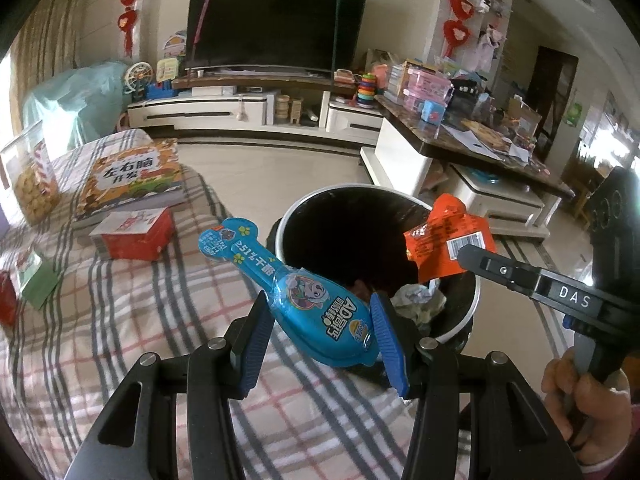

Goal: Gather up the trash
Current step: 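Open right tool dropping orange packet into bin while left tool holds blue package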

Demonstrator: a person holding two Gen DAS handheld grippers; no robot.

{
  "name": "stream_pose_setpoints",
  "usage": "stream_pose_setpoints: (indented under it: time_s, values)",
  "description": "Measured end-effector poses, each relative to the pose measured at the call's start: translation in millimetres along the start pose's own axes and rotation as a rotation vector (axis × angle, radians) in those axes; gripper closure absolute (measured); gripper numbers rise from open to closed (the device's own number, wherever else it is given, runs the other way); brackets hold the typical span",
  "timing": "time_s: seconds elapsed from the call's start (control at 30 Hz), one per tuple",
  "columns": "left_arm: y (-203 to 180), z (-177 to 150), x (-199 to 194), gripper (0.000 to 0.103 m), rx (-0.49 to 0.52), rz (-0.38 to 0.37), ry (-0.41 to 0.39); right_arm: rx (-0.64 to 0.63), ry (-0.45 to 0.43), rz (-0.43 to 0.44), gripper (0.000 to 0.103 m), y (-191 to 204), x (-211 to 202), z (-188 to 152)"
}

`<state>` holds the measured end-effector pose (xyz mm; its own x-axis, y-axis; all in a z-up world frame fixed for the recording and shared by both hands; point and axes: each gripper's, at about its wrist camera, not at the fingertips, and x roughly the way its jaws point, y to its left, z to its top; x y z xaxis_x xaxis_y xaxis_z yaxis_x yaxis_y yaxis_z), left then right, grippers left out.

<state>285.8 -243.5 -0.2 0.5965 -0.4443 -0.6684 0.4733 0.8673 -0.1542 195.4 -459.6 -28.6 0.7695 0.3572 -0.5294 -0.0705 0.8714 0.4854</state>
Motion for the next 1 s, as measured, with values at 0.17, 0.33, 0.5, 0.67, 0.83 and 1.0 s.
stream_pose_setpoints:
  time_s: [0.17,0.33,0.5,0.67,0.83,1.0]
  values:
    - [-7.1,5.2,14.6,0.055,0.022,0.001,0.013,0.005,0.006,-0.005,0.102,-6.3,2.3,4.3]
    - [-14.6,9.2,25.4,0.055,0.038,0.007,0.025,-0.004,0.010,-0.019,0.102,-10.7,6.2,7.5]
    - [-20.8,13.4,34.2,0.055,0.051,0.003,0.038,-0.006,0.017,-0.023,0.102,-15.8,10.8,14.3]
    - [-23.7,15.1,44.2,0.055,0.042,0.003,0.054,-0.009,0.026,-0.029,0.101,-18.2,14.6,18.6]
    - [-29.3,19.2,49.8,0.055,0.051,-0.002,0.061,-0.020,0.040,-0.034,0.101,-19.6,19.2,20.6]
    - [-32.5,23.2,56.4,0.055,0.057,-0.004,0.069,-0.026,0.043,-0.039,0.101,-21.6,22.9,23.4]
